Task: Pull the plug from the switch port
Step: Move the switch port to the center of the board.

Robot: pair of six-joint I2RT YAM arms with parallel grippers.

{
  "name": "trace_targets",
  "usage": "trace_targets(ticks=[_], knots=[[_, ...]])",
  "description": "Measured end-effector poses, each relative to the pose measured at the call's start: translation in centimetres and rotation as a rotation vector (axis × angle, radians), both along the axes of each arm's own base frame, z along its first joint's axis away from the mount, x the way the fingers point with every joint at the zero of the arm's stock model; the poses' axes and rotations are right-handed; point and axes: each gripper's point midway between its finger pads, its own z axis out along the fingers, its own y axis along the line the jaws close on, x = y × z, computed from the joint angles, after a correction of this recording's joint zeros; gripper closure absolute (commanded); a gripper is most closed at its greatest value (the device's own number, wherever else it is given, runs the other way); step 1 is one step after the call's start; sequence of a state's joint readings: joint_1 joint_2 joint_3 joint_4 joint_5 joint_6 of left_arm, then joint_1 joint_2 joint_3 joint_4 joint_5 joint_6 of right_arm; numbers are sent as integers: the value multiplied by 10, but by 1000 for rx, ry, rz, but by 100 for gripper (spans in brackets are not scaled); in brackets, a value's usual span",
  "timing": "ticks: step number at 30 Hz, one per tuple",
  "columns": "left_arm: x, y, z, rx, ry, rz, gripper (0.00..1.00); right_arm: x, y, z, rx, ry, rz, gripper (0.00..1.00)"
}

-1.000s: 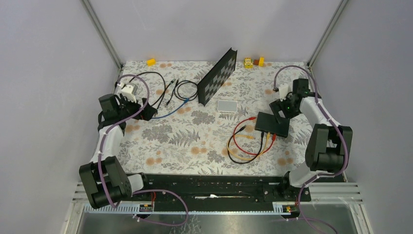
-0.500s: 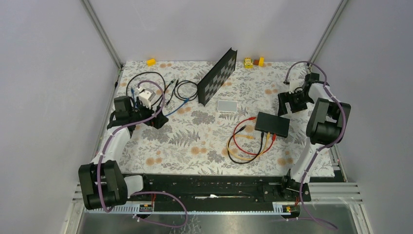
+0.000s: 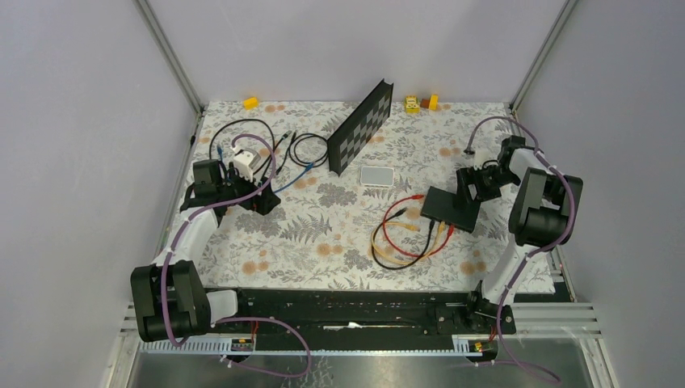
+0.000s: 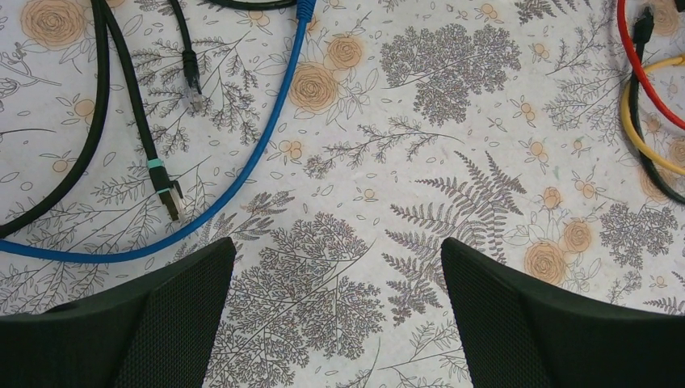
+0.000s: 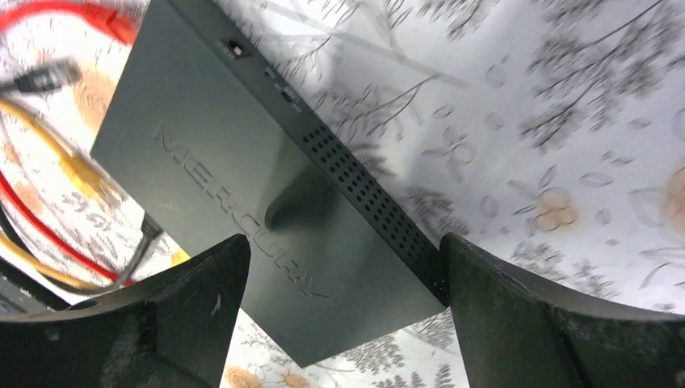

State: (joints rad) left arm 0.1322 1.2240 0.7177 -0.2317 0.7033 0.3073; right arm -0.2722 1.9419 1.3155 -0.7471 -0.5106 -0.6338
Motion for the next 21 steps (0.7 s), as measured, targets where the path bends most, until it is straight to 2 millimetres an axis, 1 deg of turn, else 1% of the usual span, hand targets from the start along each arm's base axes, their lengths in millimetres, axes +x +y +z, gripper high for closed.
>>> trace_targets(ticks=[3, 7, 13, 15, 21], knots=[[0, 1, 1, 5, -3, 3, 1, -19, 5, 1, 3, 14, 7, 7], [0, 2, 5, 14, -21, 6, 1, -49, 14, 2, 17, 50, 16, 6], [1, 2, 8, 20, -34, 5, 1, -86, 29, 10, 34, 74, 57, 5], [1, 2, 8, 20, -34, 5, 1, -95, 36, 13, 33, 75, 84, 4], [1, 2, 7, 24, -33, 8, 1, -110, 60, 17, 11, 62, 197, 4]])
